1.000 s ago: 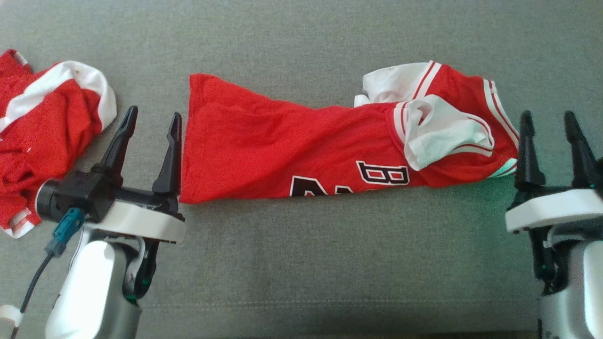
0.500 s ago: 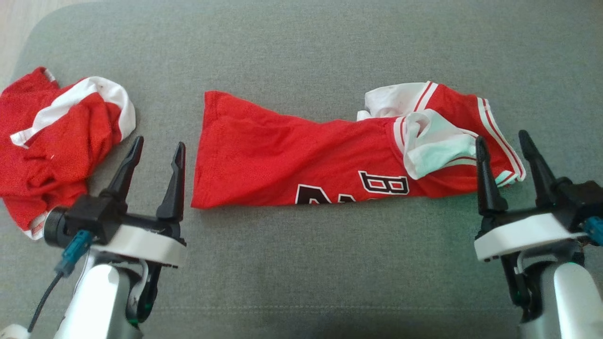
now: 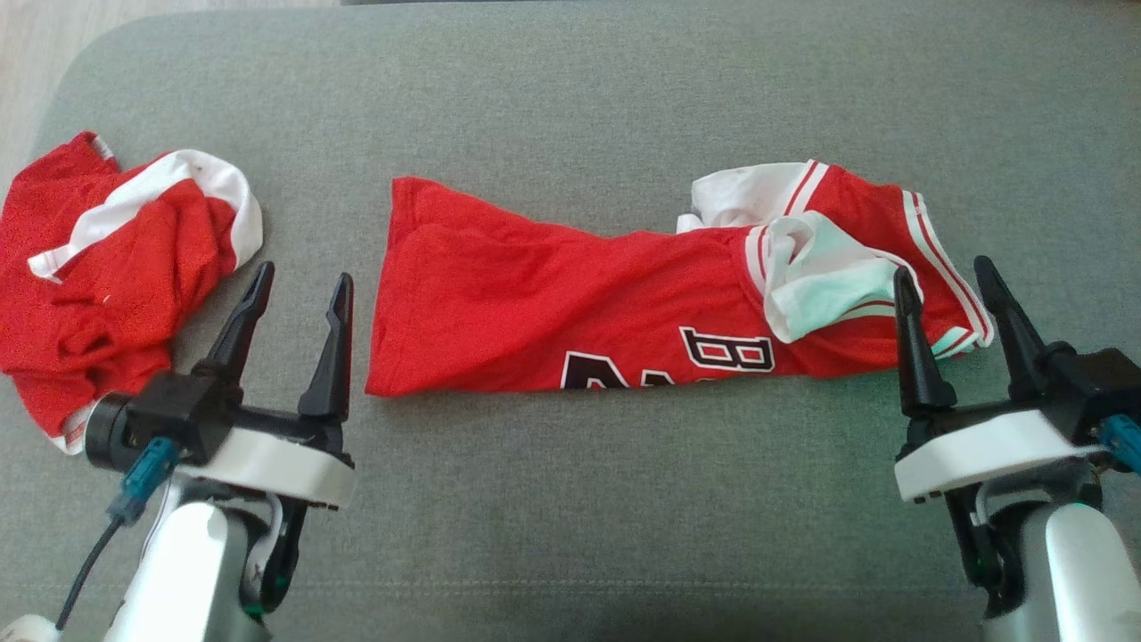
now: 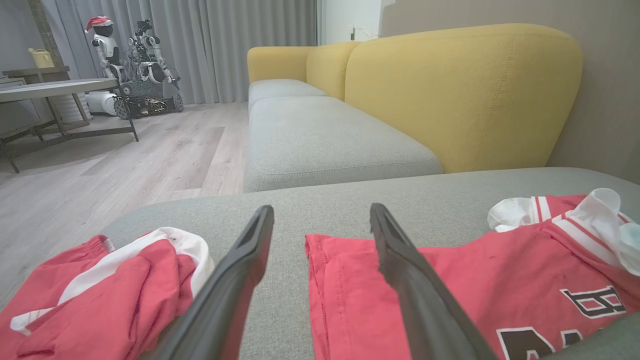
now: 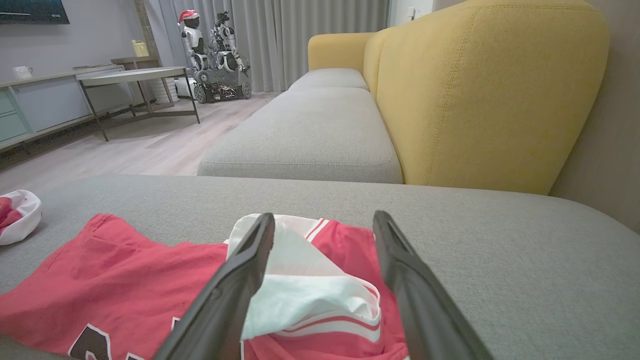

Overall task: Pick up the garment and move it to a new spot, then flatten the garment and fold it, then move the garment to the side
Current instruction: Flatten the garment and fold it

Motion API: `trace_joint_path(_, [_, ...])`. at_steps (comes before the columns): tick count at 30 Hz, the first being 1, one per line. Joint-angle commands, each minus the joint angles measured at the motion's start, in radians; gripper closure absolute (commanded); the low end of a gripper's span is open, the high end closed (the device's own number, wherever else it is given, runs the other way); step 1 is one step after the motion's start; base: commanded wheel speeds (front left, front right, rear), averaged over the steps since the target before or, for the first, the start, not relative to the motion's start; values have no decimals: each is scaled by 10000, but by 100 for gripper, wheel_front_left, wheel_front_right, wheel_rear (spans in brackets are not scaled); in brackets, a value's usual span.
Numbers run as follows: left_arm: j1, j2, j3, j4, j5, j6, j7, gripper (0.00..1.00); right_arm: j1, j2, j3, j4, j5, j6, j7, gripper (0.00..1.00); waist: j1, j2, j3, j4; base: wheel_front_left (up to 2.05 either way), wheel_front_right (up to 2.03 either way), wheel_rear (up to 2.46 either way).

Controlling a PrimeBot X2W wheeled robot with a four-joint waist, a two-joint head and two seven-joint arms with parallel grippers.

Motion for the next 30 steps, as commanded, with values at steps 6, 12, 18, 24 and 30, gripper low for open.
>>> trace_joint_path(6, [-204,303,286,-324,3,116,-66,0,-154,-43,251,-282,89,-7,39,0,0,0,50,45,0,0,0])
trace_joint_path(12, [-330,318,233,-359,-17,136,-66,0,-328,-43,869,150,-181,-7,385,0,0,0,225,118,0,0,0])
trace_joint_path(18, [-626,258,120,-350,-38,86,-83,0,-1008,-43,2002,1451,-630,-7,665,0,0,0,630,379,0,0,0])
trace_joint_path(24, [-807,164,105,-295,-79,62,-102,0,-1548,-43,1763,2225,-919,-7,598,0,0,0,898,545,0,0,0])
trace_joint_path(30, [-947,112,161,-278,-81,40,-117,0,-1860,-43,966,2389,-921,-7,410,100,0,0,1156,575,0,0,0])
